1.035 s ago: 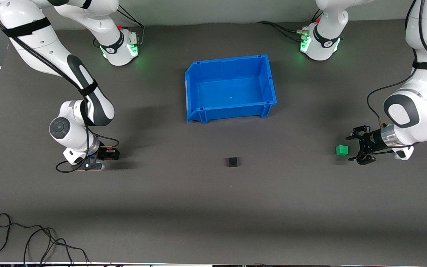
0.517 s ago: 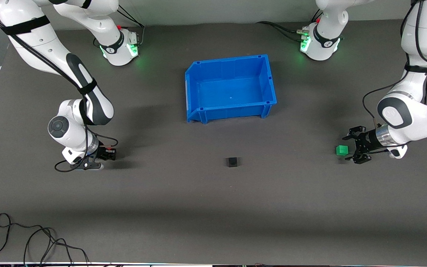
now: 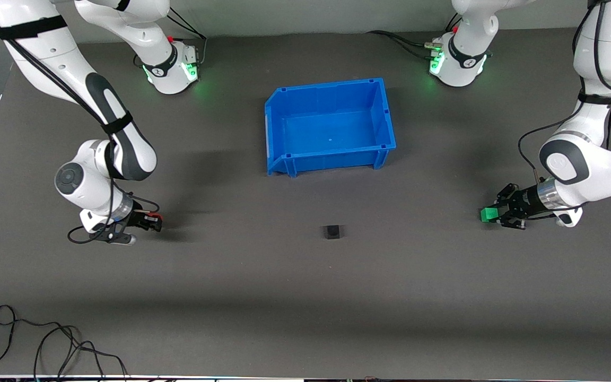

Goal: Attach green and red cubes to black cube
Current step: 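Close the right gripper on the red cube while the left gripper grasps green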

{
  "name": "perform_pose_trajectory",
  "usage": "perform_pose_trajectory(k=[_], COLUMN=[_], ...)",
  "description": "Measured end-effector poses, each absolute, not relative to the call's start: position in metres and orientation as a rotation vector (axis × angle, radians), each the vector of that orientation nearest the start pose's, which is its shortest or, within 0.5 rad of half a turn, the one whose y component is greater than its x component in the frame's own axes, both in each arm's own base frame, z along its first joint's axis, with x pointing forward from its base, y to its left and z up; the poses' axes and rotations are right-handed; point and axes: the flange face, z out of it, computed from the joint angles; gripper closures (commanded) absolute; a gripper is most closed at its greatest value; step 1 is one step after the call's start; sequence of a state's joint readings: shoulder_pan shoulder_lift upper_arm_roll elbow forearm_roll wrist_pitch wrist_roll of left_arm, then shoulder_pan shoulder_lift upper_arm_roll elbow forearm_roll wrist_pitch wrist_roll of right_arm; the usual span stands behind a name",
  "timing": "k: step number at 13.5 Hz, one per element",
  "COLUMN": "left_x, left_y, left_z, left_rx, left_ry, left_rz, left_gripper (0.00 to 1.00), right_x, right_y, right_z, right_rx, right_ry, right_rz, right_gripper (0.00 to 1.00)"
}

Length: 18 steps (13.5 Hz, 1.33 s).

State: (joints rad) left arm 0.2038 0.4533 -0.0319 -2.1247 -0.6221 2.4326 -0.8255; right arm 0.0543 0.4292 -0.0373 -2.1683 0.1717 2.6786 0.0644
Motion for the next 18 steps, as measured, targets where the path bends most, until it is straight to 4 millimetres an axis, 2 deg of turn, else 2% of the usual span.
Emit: perform_pose_trajectory(k=[3,4,6,8,10,12,14,16,18], left_x=[0.556,0.561,0.576,0.592,0.602,0.608,0.615,0.622,0.623], left_y=[0.097,0.101,0.105,0.104,0.096,0.07,0.027,-0.026,-0.089], left_z=[0.188,0.197,0.227,0.263,0.28,0.284,0.286,0.291,0.295], left_rx=[-2.501,-2.505,-2.509,-2.482,-2.454,-2.454,-2.464,-2.448,-2.422], left_ry=[-2.361,-2.377,-2.409,-2.467,-2.509,-2.497,-2.481,-2.501,-2.531], left_rz=[0.429,0.429,0.512,0.551,0.554,0.57,0.552,0.503,0.469], left_gripper=[0.84,0.84,0.84,0.84,0.84,0.84,0.84,0.84,0.84], right_x=[0.575,0.576,0.581,0.588,0.593,0.6,0.61,0.623,0.633], right_y=[0.009,0.011,0.02,0.04,0.074,0.109,0.136,0.161,0.189], right_z=[0.226,0.234,0.249,0.259,0.27,0.282,0.291,0.299,0.299], right_rx=[-2.988,-2.96,-2.908,-2.84,-2.759,-2.671,-2.575,-2.474,-2.394], right_ry=[0.548,0.657,0.818,0.998,1.188,1.361,1.545,1.725,1.86], right_rz=[-0.084,-0.066,-0.048,-0.041,-0.004,0.022,0.072,0.125,0.164], right_gripper=[1.0,1.0,1.0,1.0,1.0,1.0,1.0,1.0,1.0])
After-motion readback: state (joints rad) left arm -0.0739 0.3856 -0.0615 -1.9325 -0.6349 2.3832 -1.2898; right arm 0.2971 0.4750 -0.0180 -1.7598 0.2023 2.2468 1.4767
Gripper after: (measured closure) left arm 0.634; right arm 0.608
